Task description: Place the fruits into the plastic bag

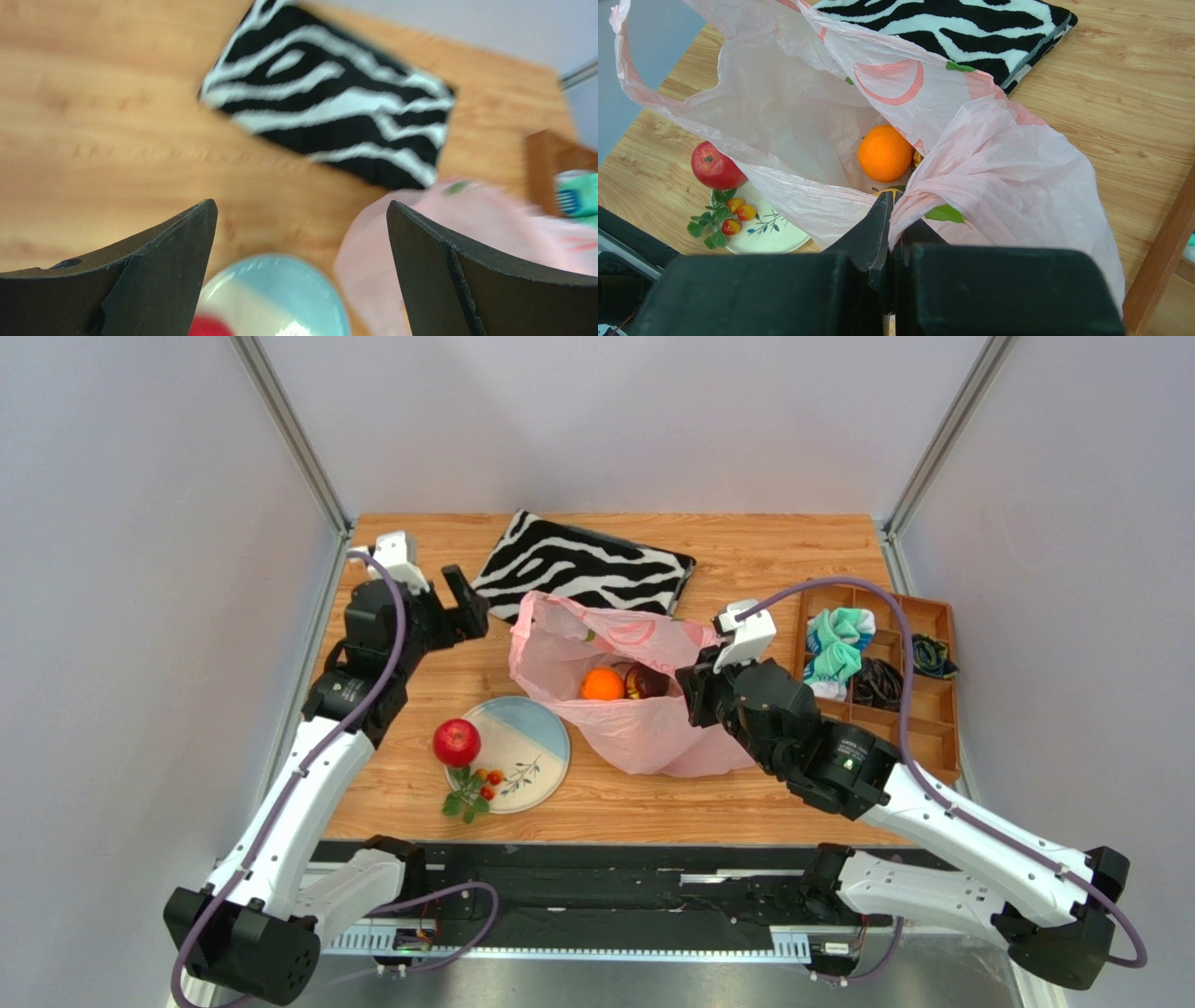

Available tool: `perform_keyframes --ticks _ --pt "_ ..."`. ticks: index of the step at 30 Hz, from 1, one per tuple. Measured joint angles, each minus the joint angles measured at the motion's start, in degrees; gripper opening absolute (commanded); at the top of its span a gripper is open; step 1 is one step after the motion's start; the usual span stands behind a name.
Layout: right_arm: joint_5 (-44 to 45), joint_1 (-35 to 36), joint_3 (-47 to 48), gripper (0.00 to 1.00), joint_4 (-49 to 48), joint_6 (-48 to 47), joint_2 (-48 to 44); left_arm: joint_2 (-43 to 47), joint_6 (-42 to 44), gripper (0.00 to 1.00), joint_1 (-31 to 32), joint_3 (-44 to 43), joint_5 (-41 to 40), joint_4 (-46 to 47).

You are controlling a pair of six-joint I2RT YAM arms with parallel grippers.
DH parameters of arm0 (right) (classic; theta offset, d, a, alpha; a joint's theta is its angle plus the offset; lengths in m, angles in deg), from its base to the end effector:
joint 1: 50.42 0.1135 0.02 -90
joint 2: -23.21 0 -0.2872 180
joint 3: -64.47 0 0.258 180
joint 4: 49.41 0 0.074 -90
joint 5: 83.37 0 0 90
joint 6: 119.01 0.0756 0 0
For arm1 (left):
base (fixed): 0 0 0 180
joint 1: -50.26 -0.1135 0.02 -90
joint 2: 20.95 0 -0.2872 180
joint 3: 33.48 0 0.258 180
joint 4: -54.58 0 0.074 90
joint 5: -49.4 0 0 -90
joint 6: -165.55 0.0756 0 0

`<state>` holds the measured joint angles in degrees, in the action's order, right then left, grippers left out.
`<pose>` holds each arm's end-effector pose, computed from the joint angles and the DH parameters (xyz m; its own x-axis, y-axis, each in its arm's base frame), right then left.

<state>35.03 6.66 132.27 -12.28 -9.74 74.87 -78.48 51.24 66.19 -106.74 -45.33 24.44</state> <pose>0.1502 0.1658 0.3602 -0.3478 -0.0031 -0.9376 -0.4050 0.9024 0.1473 0.2506 -0.0650 0.3886 -0.2991 -0.3413 -0.8911 0.0808 0.9214 -0.3800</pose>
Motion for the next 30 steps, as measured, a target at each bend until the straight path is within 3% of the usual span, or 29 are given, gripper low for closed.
perform_keyframes --ticks 7,19,30 --pt "0.02 0.0 -0.22 0.0 -0.11 -0.02 -0.46 0.85 -4.85 0.99 -2.62 12.04 -3.82 -6.6" --pt "0.0 0.0 -1.92 0.0 -0.55 0.0 -1.25 -1.22 -11.21 0.99 -2.8 18.01 -11.78 -12.68" --pt "-0.02 0.0 -1.95 0.0 -0.61 0.02 -1.29 -2.23 -14.47 0.99 -2.8 22.93 -9.07 -13.42"
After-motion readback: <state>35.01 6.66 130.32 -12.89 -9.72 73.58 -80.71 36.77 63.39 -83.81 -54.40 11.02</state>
